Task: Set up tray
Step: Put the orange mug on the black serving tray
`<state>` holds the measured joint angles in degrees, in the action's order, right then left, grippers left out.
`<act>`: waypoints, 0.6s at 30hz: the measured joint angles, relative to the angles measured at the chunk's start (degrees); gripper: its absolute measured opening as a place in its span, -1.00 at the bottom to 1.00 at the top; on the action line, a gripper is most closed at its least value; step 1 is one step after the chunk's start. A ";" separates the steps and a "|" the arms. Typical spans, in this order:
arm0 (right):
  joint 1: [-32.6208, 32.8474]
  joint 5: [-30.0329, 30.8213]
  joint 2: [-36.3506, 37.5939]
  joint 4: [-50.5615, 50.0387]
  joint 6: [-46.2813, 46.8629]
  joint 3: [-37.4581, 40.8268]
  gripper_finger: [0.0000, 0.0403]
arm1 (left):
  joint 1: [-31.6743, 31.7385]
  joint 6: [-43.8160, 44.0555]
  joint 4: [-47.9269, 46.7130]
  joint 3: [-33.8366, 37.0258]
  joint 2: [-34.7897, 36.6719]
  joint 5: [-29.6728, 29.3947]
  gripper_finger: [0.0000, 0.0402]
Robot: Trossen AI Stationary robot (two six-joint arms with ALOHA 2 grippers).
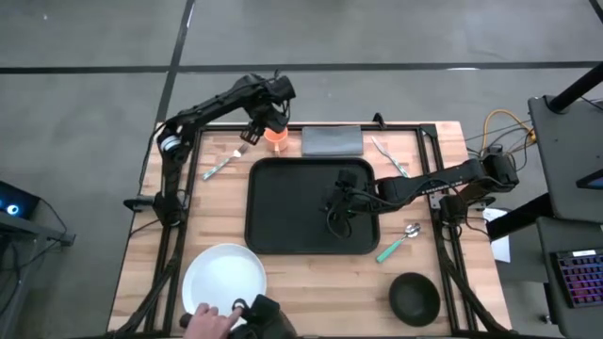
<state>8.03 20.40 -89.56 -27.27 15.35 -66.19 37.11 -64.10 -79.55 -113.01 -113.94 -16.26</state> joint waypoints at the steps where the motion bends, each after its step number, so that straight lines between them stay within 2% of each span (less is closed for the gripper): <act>1: 0.00 0.00 0.00 0.02 -0.02 0.00 0.00 | 0.40 0.05 -0.04 0.53 -0.01 0.97 -0.22; 5: 0.11 0.00 0.03 0.04 -0.35 0.09 0.00 | 1.63 -0.19 1.62 3.47 -0.14 3.30 -0.22; 13: 0.64 0.00 0.07 0.03 -0.06 1.16 0.00 | 1.98 -2.90 9.29 9.26 -0.14 3.35 -0.22; 18: 0.76 -0.04 0.07 0.07 1.21 2.61 0.00 | 1.55 -3.14 12.58 10.40 -0.14 3.57 -0.22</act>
<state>8.80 20.36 -89.49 -27.20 16.56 -63.58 38.66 -67.24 -66.97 -102.61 -114.08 -12.69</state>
